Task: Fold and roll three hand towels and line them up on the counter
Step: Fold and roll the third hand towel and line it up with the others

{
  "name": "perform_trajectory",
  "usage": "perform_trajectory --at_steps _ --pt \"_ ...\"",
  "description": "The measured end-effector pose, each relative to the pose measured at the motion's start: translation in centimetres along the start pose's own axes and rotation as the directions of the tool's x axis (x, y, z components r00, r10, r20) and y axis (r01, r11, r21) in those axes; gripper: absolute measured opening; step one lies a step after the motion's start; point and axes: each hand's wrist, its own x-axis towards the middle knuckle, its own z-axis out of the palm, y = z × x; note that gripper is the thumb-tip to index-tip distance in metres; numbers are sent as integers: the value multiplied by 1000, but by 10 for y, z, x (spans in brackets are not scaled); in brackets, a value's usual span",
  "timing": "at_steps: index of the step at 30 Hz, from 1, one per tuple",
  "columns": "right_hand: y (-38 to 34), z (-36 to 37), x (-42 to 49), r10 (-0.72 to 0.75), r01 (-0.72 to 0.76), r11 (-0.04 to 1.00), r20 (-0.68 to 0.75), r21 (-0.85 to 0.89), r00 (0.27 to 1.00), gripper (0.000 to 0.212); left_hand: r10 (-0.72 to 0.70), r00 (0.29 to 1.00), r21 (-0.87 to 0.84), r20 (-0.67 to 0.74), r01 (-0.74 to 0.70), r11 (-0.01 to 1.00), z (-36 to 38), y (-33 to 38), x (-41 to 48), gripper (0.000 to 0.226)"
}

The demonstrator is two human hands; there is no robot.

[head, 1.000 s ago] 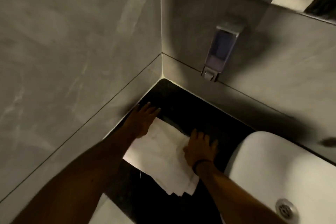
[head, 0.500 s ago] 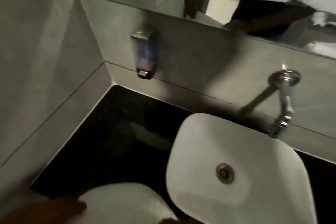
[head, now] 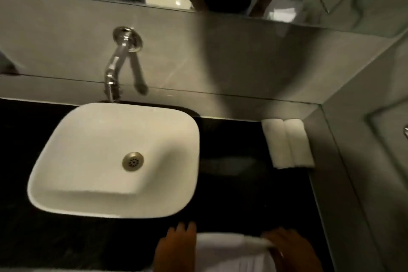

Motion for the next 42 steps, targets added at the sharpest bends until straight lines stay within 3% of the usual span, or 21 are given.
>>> perform_trajectory --at_steps 1,2,3,4,6,7,9,12,16,18,20,23,26,28,30,31,33,35,37,39,42 --pt "11 -5 -1 -172 167 985 -167 -44 971 43 26 998 -49 49 -24 999 2 18 13 44" --pt "25 -1 3 -321 288 947 -385 -143 865 37 -15 997 -96 -70 9 995 -11 38 34 51" --pt "46 -6 30 -245 237 969 -442 -76 863 30 -61 995 -92 -84 53 994 -7 52 59 57" --pt "59 -7 56 -232 275 960 -435 40 870 26 -50 996 -79 -80 43 996 -2 62 80 59" --pt "68 -13 81 -210 247 967 -373 54 904 35 -98 989 -2 -111 98 995 -5 73 112 56" --pt "67 -21 84 -223 237 971 -466 -30 856 45 -117 989 -16 -94 116 993 4 72 121 55" --pt "64 -19 92 -302 265 952 -618 -154 726 52 -28 980 -26 -198 23 999 16 79 126 63" --pt "49 18 91 -507 413 857 -643 -307 574 55 155 949 -52 -276 -176 983 40 110 112 68" --pt "52 50 109 -725 514 675 -346 -529 595 67 120 982 -36 -149 -126 991 96 110 76 84" --pt "84 38 118 -681 497 710 -307 -498 665 76 140 983 7 -118 -140 990 105 81 65 97" --pt "119 30 121 -618 450 771 -356 -452 701 82 208 974 78 -92 -201 976 97 54 66 99" --pt "134 41 93 -518 361 834 -366 -417 773 90 156 975 104 -156 -141 985 71 46 76 73" --pt "128 69 57 -507 362 836 -326 -413 798 102 3 955 -85 -298 -29 996 52 72 63 44" --pt "129 84 40 -549 399 803 -291 -442 783 117 151 953 -70 -262 -175 982 67 84 29 39" --pt "135 99 32 -580 451 781 -235 -432 780 127 300 951 -74 -81 -306 949 88 84 -10 62" --pt "137 104 31 -593 466 767 -210 -440 778 125 321 947 -60 -7 -321 945 99 79 -24 80" --pt "144 114 30 -644 505 721 -188 -474 742 100 297 953 -29 54 -296 955 116 69 -37 98" --pt "151 123 32 -689 540 699 -243 -469 683 71 321 947 -56 16 -320 946 118 61 -38 76" --pt "154 125 33 -651 534 745 -263 -400 712 68 394 909 -138 -133 -411 901 111 51 -36 47" --pt "150 120 26 -554 508 833 -352 -221 755 64 356 929 -278 -104 -370 886 88 46 -29 40" --pt "124 105 20 -350 513 833 -519 209 780 56 86 988 -533 -129 -142 834 68 54 -10 33"
